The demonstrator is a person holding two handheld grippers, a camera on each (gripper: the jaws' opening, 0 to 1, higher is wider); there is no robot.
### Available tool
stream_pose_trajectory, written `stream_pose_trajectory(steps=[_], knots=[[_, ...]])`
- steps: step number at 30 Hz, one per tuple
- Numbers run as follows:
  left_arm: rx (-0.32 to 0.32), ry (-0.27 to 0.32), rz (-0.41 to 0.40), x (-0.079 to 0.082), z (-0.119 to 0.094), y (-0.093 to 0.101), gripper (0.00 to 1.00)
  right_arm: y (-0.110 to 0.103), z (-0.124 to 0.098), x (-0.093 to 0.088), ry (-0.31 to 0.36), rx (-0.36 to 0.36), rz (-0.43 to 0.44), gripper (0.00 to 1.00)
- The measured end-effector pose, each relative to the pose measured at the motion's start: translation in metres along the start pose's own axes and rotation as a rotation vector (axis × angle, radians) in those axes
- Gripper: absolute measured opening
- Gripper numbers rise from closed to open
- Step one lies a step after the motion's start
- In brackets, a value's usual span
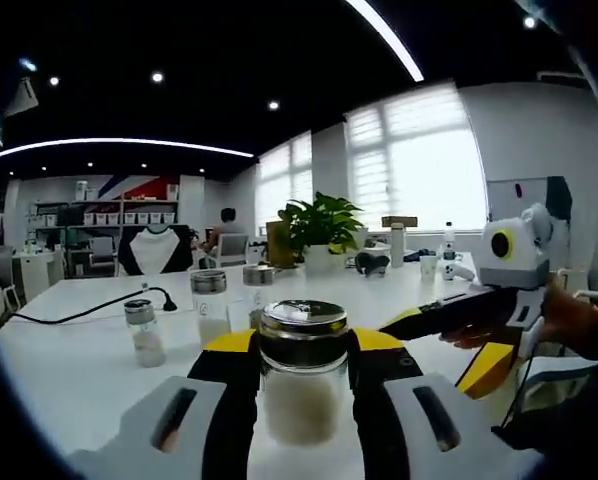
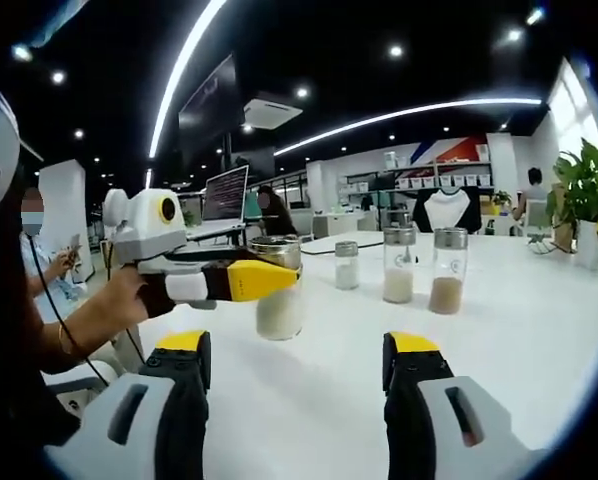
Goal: Rotate the seasoning bottle until the label or dispensing opening points toward the visible target arrow and the bottle remains upright within the marked orientation range
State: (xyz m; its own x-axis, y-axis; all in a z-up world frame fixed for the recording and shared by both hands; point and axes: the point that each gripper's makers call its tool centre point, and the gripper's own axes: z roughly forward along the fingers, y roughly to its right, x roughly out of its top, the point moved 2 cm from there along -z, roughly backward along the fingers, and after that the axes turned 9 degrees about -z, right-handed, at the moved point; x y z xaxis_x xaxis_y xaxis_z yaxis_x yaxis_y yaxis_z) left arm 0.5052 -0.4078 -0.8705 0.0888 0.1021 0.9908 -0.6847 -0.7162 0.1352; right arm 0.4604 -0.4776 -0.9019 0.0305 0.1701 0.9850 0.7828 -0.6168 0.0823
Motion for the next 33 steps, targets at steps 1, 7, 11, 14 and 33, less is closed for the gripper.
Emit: stream_pose_trajectory(steps=[1, 7, 11, 14, 33], knots=[[-0.007, -0.001, 0.003, 0.0, 0.001, 0.001, 0.36, 0.0, 0.0, 0.0, 0.0, 0.0, 0.0, 0.7], [-0.065, -0.012, -0.027, -0.007, 0.009, 0.005, 0.36, 0.0, 0.0, -0.002, 0.001, 0.004, 0.008, 0.69], [-0.091, -0.016, -0.032, -0.009, 0.011, 0.009, 0.36, 0.001, 0.001, -0.004, -0.011, 0.008, -0.02, 0.69], [-0.13, -0.012, -0.013, -0.008, 0.011, 0.015, 0.36, 0.001, 0.002, -0.004, -0.022, 0.017, -0.036, 0.69], [-0.305, 0.03, -0.088, 0.006, 0.003, 0.048, 0.36, -0.006, 0.005, -0.001, 0.005, 0.05, -0.052, 0.58]])
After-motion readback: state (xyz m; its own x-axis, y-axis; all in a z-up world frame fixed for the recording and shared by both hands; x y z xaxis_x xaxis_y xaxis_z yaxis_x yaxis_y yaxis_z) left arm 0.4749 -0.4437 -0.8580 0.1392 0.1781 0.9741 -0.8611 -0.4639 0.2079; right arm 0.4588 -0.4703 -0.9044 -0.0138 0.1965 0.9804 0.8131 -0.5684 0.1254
